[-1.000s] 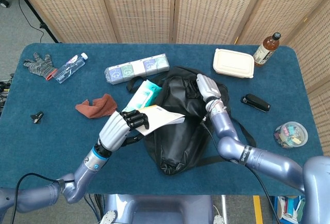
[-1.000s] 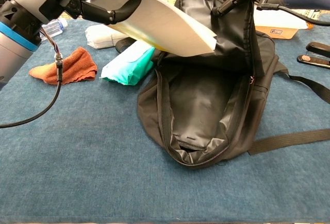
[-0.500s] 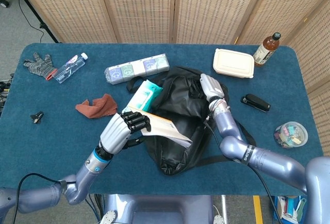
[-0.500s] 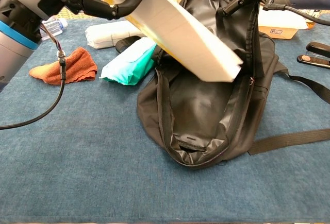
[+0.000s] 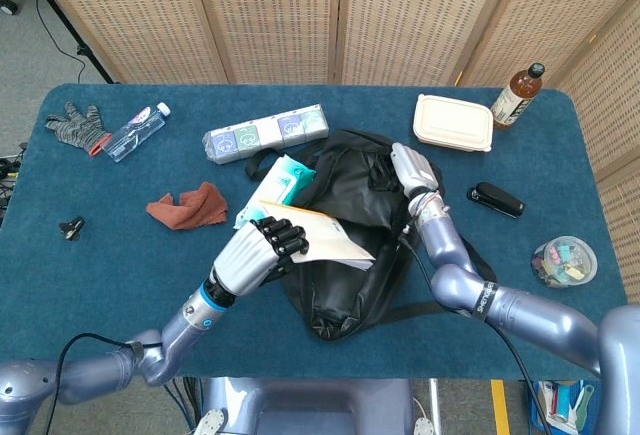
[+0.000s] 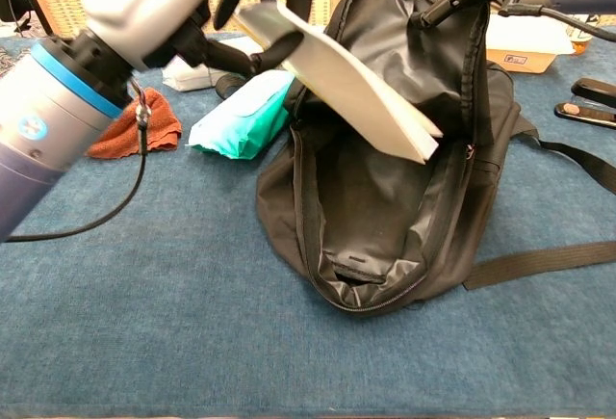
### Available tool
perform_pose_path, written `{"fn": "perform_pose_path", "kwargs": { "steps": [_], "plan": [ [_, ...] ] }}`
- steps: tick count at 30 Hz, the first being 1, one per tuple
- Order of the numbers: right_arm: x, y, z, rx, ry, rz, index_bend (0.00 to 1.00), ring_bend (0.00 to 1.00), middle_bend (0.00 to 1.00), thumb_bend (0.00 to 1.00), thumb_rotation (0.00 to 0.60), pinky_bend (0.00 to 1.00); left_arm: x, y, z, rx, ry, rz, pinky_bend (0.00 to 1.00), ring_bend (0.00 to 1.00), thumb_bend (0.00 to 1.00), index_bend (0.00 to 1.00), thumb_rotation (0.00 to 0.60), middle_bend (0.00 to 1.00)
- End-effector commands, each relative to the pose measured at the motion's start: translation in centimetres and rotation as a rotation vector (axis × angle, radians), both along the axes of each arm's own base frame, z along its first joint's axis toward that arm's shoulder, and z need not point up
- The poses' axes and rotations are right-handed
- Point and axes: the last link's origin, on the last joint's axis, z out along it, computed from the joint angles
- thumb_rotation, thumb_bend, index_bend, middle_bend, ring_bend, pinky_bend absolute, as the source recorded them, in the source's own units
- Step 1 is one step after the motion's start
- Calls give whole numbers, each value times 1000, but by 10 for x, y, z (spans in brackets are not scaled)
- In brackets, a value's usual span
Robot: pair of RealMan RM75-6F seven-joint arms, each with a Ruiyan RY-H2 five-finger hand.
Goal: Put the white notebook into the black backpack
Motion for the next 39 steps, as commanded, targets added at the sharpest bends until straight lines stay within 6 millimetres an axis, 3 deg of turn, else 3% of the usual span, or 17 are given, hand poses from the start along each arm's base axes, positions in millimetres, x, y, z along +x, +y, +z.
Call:
{"fn": "perform_pose_path", "kwargs": {
  "steps": [1, 9, 15, 39],
  "plan": [
    [0, 1, 1, 4, -1, 0, 604, 498, 592, 593, 600, 732, 1, -3, -17, 10, 63, -12, 750, 559, 590, 832, 600, 582],
    [-1, 8, 8, 39, -28, -12, 604, 498, 592, 594, 600, 735, 4, -7, -58, 5, 160, 15, 750, 560, 590, 832, 600, 583],
    [3, 15, 8, 74, -45, 1, 604, 499, 593, 593, 600, 735, 14, -6, -74, 6, 188, 39, 750, 562, 590, 833, 600, 583],
    [13, 26, 9, 106, -58, 37, 605, 500, 593, 593, 600, 735, 54, -5, -114, 54, 267, 112, 750, 564, 590, 835, 600, 585]
  ]
}}
